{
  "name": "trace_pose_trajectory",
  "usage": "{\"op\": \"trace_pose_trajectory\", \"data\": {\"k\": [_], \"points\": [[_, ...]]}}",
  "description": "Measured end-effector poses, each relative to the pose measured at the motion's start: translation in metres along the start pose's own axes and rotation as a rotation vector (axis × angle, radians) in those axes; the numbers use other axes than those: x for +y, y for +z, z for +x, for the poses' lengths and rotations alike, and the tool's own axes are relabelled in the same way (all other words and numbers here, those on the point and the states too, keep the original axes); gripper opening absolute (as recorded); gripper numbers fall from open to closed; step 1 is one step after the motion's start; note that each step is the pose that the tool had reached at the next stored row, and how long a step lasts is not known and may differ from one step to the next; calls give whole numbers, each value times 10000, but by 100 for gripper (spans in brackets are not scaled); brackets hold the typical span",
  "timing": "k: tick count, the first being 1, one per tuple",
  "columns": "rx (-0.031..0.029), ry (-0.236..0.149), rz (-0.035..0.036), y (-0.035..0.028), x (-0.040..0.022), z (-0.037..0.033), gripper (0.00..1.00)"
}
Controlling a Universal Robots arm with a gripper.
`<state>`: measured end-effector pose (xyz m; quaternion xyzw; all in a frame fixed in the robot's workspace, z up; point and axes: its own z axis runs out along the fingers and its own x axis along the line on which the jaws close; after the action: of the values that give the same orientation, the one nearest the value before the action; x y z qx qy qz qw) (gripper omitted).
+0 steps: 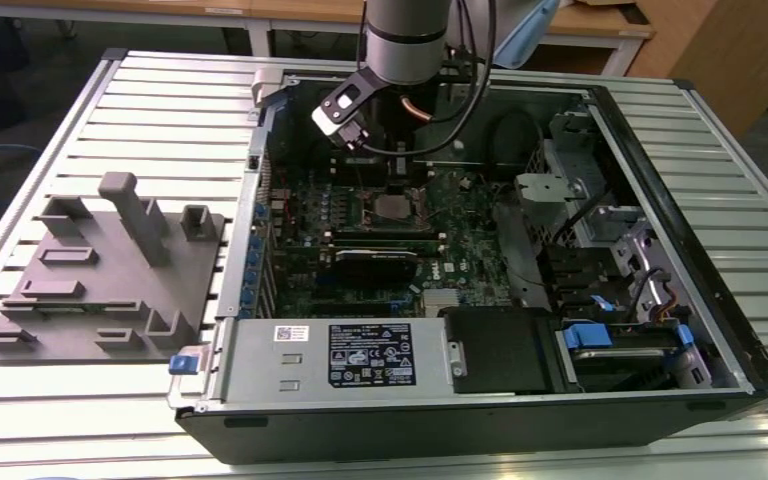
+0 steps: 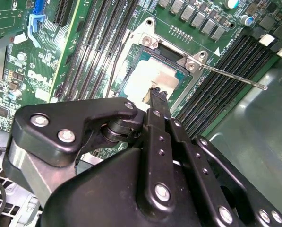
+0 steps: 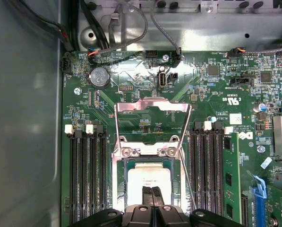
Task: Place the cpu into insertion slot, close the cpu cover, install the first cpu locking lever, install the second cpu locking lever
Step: 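Close the cpu cover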
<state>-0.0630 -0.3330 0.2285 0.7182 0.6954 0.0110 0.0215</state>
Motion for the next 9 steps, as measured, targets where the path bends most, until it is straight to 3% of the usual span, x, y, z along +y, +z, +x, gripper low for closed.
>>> {"op": "trace_pose_trajectory", "data": {"k": [9], "points": [[1,0,-1,-16,1,0,10]]}}
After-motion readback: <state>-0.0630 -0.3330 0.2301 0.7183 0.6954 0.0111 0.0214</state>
